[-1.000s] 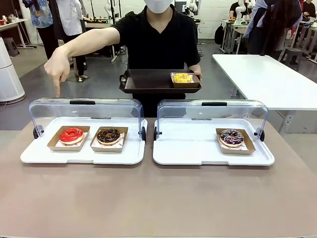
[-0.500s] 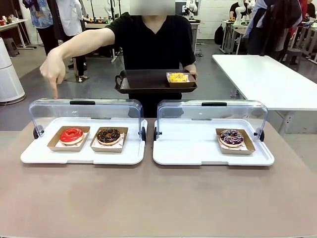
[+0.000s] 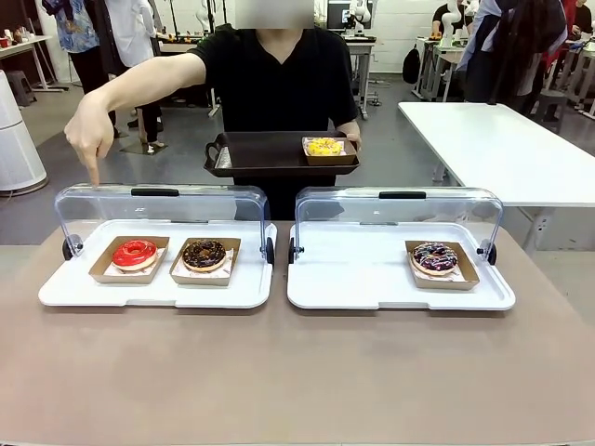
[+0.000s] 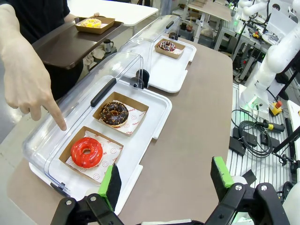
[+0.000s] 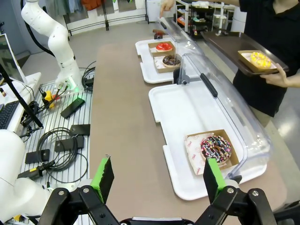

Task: Provide the desired donut to the person.
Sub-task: Pick up and lift the Paper togo box containing the Donut pointed at by the person.

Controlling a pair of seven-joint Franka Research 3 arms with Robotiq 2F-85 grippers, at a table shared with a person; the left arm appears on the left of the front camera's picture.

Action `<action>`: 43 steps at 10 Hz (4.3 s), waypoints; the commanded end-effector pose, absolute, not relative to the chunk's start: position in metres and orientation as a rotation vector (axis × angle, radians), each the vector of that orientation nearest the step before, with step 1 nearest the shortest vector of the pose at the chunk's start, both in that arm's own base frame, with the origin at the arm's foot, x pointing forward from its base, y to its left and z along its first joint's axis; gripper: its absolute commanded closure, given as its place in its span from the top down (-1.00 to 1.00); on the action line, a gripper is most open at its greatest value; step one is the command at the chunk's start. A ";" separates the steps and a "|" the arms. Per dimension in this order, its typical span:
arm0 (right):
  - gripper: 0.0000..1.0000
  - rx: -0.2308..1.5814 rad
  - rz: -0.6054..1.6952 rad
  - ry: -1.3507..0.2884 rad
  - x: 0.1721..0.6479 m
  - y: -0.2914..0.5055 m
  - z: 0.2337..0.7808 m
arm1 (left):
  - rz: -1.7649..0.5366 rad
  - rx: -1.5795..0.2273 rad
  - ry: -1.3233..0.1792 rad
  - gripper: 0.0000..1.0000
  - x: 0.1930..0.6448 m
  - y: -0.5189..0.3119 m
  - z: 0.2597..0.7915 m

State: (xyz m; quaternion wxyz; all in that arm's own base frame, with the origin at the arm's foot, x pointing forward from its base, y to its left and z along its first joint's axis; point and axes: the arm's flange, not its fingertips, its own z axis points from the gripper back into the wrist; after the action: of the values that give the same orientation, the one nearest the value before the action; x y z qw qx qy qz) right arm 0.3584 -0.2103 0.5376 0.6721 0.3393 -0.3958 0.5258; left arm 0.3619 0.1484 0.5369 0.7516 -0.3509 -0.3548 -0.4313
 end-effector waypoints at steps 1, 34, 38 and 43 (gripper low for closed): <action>1.00 0.773 1.187 -0.899 0.358 -0.211 0.537 | -0.951 -0.775 -0.796 1.00 0.362 0.149 0.538; 1.00 0.773 1.187 -0.899 0.358 -0.211 0.537 | -1.615 0.037 -0.050 1.00 0.484 -0.017 0.369; 1.00 0.773 1.187 -0.899 0.358 -0.211 0.537 | -1.599 0.046 -0.039 1.00 0.500 -0.015 0.342; 1.00 0.773 1.187 -0.899 0.358 -0.211 0.537 | -1.582 0.037 -0.062 1.00 0.515 -0.008 0.337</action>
State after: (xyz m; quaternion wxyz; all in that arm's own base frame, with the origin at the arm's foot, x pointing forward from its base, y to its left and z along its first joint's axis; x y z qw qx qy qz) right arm 0.3584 -0.2108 0.5380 0.6731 0.3386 -0.3950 0.5256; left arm 0.5085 -0.0096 0.3393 0.7003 0.0148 -0.0224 -0.7133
